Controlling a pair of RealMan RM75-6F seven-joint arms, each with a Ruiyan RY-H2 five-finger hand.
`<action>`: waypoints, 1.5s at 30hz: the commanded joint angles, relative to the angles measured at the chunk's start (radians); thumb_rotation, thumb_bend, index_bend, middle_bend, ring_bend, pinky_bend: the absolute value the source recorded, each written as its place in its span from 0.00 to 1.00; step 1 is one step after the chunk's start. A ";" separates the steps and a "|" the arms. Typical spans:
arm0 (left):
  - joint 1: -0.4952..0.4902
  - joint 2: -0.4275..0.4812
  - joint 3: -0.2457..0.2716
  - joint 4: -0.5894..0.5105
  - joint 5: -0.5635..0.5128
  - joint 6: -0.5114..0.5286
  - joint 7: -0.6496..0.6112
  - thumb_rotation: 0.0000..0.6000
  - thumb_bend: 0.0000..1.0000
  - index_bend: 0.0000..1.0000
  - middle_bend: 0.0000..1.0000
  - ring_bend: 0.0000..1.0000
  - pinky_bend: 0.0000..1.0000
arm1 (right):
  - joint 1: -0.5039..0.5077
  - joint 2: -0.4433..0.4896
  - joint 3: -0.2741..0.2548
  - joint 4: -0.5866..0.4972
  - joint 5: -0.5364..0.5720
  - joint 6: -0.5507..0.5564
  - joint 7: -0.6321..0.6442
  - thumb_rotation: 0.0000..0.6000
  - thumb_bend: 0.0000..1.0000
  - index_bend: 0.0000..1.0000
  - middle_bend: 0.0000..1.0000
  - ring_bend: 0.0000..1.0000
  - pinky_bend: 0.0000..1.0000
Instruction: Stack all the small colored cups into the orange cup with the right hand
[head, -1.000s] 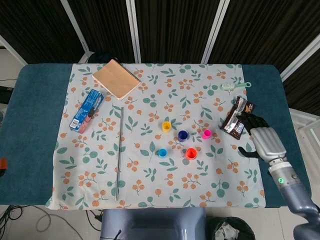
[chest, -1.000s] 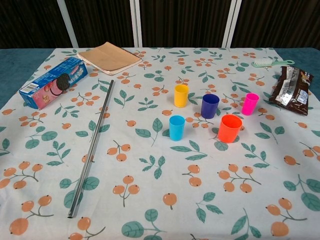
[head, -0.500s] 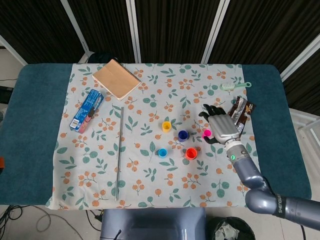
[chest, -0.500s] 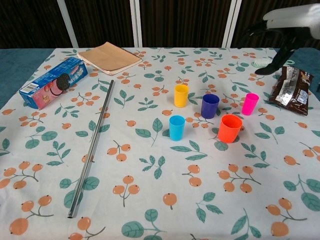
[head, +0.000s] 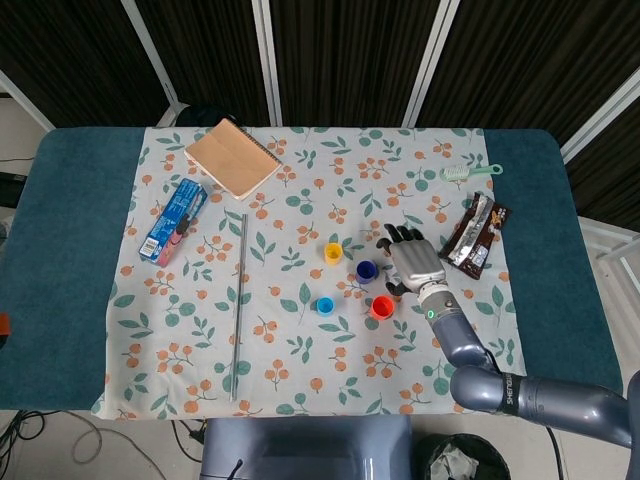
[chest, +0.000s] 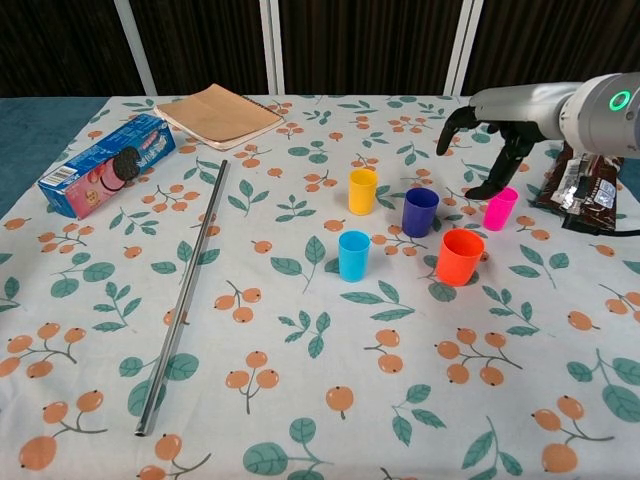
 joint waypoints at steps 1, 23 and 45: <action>0.000 0.000 0.000 0.001 -0.001 -0.001 0.002 1.00 0.41 0.16 0.04 0.01 0.11 | 0.005 -0.017 -0.008 0.017 -0.003 0.000 0.005 1.00 0.36 0.26 0.00 0.01 0.09; -0.003 -0.002 -0.006 0.001 -0.015 -0.004 0.009 1.00 0.41 0.16 0.04 0.01 0.11 | 0.053 -0.146 -0.008 0.147 -0.025 -0.024 0.053 1.00 0.36 0.31 0.00 0.01 0.10; -0.004 0.000 -0.011 0.001 -0.022 -0.005 0.007 1.00 0.41 0.16 0.04 0.01 0.11 | 0.087 -0.200 -0.009 0.238 0.018 -0.053 0.056 1.00 0.36 0.38 0.00 0.03 0.09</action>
